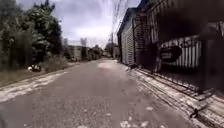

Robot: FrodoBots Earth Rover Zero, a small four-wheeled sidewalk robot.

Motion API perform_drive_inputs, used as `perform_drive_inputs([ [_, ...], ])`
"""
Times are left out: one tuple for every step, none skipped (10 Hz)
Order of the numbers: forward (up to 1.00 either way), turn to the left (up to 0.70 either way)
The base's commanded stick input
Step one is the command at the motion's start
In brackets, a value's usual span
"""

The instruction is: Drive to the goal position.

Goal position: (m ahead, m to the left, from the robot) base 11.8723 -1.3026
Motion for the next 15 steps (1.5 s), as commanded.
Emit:
perform_drive_inputs([
  [0.70, 0.00],
  [0.70, 0.00],
  [0.70, 0.00],
  [0.70, 0.00],
  [0.70, 0.07],
  [0.70, 0.28],
  [0.70, 0.34],
  [0.70, 0.35],
  [0.70, 0.35],
  [0.70, 0.29],
  [0.70, 0.06],
  [0.70, 0.00],
  [0.70, 0.00],
  [0.70, 0.00],
  [0.70, 0.00],
])
